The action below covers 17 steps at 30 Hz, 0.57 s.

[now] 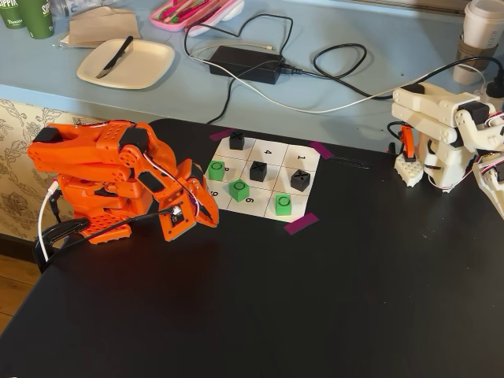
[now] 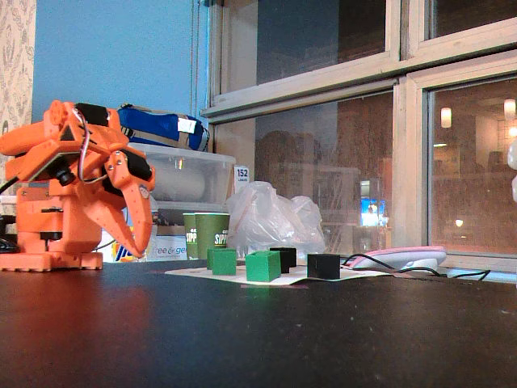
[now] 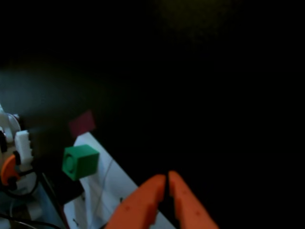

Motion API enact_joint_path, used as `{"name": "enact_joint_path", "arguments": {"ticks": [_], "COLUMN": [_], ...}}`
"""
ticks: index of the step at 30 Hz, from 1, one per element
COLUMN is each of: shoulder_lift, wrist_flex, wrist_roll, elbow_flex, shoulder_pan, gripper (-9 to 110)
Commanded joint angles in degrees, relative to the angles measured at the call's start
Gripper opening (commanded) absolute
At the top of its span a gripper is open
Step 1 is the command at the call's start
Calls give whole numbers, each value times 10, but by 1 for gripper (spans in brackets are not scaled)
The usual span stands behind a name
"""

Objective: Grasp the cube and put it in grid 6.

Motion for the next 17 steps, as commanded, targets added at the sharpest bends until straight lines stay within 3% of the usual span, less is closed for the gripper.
{"name": "enact_joint_path", "arguments": {"ticks": [1, 9, 17], "shoulder_lift": [5, 5, 5], "wrist_flex": [-5, -35, -41], "wrist_roll": [35, 142, 155], "elbow_flex": [30, 40, 42], "shoulder_pan": [28, 54, 55], "gripper": [0, 0, 0]}}
